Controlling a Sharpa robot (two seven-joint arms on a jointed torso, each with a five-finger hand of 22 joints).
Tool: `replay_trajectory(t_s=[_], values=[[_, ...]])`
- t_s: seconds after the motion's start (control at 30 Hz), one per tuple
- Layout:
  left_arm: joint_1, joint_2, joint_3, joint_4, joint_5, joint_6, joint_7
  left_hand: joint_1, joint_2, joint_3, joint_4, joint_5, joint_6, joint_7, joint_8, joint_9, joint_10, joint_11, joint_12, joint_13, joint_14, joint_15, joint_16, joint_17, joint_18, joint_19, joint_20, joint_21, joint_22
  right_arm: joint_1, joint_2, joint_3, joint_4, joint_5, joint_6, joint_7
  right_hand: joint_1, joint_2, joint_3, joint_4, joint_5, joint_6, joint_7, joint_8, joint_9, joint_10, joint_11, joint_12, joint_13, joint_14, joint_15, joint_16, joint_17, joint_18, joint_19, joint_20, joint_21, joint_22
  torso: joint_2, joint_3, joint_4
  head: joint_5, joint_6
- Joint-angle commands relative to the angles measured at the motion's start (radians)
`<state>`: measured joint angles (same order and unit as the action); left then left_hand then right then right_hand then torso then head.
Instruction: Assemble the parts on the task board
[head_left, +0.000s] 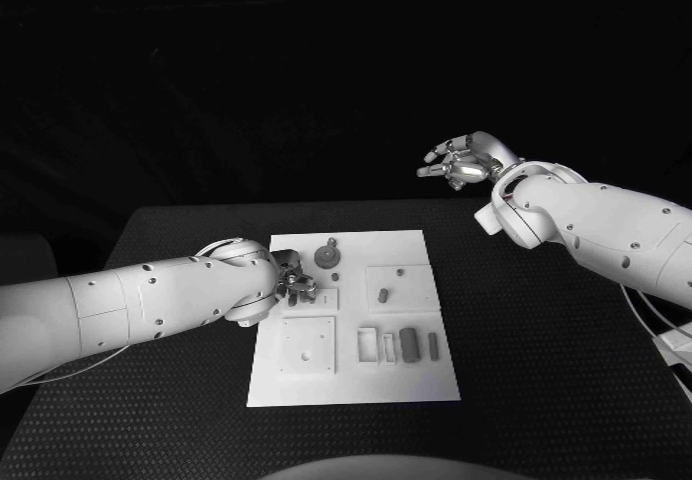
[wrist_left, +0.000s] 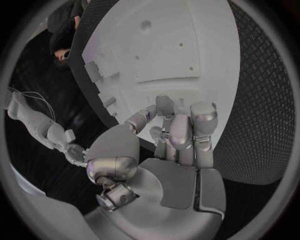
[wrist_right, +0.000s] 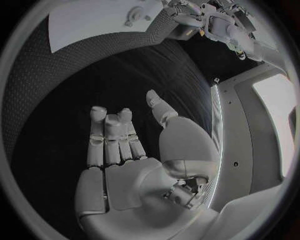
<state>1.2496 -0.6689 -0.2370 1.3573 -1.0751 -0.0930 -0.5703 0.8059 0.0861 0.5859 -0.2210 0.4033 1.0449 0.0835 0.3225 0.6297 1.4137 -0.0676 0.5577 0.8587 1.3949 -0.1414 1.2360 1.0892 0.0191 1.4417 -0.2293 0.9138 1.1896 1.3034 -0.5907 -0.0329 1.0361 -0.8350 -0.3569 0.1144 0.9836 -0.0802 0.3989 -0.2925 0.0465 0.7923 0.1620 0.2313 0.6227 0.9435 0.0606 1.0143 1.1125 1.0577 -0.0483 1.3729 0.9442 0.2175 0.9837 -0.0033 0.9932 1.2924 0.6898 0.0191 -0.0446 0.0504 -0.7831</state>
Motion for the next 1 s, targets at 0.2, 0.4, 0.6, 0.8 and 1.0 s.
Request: replay_trajectory(t_s=[0.2, 0.4, 0.6, 0.8, 1.0], values=[[-0.003, -0.001, -0.002, -0.002, 0.009, 0.055, 0.004, 0.017, 0.000, 0.004, -0.007, -0.007, 0.111, -0.048, 0.010, 0.006, 0.007, -0.006, 0.008, -0.004, -0.045, -0.037, 0.008, -0.004, 0.162, 0.062, -0.028, 0.005, -0.002, -0.001, 0.001, 0.001, -0.001, -0.001, 0.013, 0.006, -0.001, 0.010, -0.007, 0.002, 0.001, -0.008, 0.013, -0.007, 0.001, -0.008, 0.002, 0.006, -0.002, -0.008, 0.003, 0.004, -0.001, 0.044, 0.000, 0.009, -0.003, 0.001, 0.000, 0.0005, -0.0002, -0.002, -0.004], [-0.003, -0.002, -0.002, -0.001, 0.009, 0.074, 0.005, 0.025, -0.005, 0.007, -0.013, -0.006, 0.114, -0.049, 0.012, 0.011, 0.009, -0.006, 0.010, -0.006, -0.046, -0.037, 0.012, -0.008, 0.158, 0.061, -0.026, 0.005, -0.003, -0.001, 0.001, 0.001, -0.002, -0.001, 0.014, 0.005, -0.002, 0.011, -0.007, 0.002, 0.001, -0.008, 0.013, -0.007, 0.001, -0.008, 0.002, 0.007, -0.002, -0.008, 0.003, 0.004, -0.002, 0.044, 0.000, 0.009, -0.003, 0.001, 0.000, 0.0002, 0.0004, -0.002, -0.002], [-0.003, -0.002, -0.002, -0.002, 0.009, 0.083, 0.004, 0.028, -0.007, 0.008, -0.015, -0.004, 0.115, -0.049, 0.012, 0.013, 0.010, -0.006, 0.011, -0.007, -0.046, -0.037, 0.014, -0.010, 0.156, 0.060, -0.025, 0.005, -0.004, -0.002, 0.001, 0.001, -0.002, -0.001, 0.015, 0.005, -0.002, 0.011, -0.008, 0.002, 0.001, -0.008, 0.013, -0.007, 0.001, -0.008, 0.002, 0.007, -0.003, -0.008, 0.003, 0.004, -0.002, 0.044, 0.000, 0.010, -0.003, 0.001, 0.000, 0.0011, 0.0000, -0.002, -0.002], [-0.003, -0.002, -0.002, -0.005, 0.008, 0.089, 0.002, 0.029, -0.007, 0.009, -0.015, -0.004, 0.115, -0.049, 0.013, 0.014, 0.010, -0.006, 0.012, -0.007, -0.047, -0.037, 0.015, -0.010, 0.156, 0.060, -0.024, 0.005, -0.004, -0.002, 0.001, 0.001, -0.002, -0.001, 0.016, 0.005, -0.002, 0.011, -0.008, 0.002, 0.001, -0.007, 0.013, -0.007, 0.001, -0.008, 0.002, 0.007, -0.003, -0.008, 0.003, 0.004, -0.002, 0.044, 0.000, 0.010, -0.003, 0.001, 0.000, 0.0008, 0.0000, -0.002, -0.001], [-0.003, 0.004, -0.002, -0.011, 0.006, 0.090, 0.000, 0.030, -0.007, 0.009, -0.015, -0.002, 0.115, -0.049, 0.013, 0.015, 0.010, -0.007, 0.012, -0.008, -0.047, -0.037, 0.016, -0.011, 0.155, 0.059, -0.024, 0.005, -0.004, -0.002, 0.001, 0.001, -0.002, -0.001, 0.016, 0.005, -0.002, 0.011, -0.009, 0.002, 0.001, -0.007, 0.013, -0.008, 0.001, -0.008, 0.002, 0.008, -0.004, -0.008, 0.003, 0.005, -0.002, 0.044, -0.001, 0.010, -0.003, 0.001, 0.000, 0.0013, 0.0001, -0.002, -0.002]])
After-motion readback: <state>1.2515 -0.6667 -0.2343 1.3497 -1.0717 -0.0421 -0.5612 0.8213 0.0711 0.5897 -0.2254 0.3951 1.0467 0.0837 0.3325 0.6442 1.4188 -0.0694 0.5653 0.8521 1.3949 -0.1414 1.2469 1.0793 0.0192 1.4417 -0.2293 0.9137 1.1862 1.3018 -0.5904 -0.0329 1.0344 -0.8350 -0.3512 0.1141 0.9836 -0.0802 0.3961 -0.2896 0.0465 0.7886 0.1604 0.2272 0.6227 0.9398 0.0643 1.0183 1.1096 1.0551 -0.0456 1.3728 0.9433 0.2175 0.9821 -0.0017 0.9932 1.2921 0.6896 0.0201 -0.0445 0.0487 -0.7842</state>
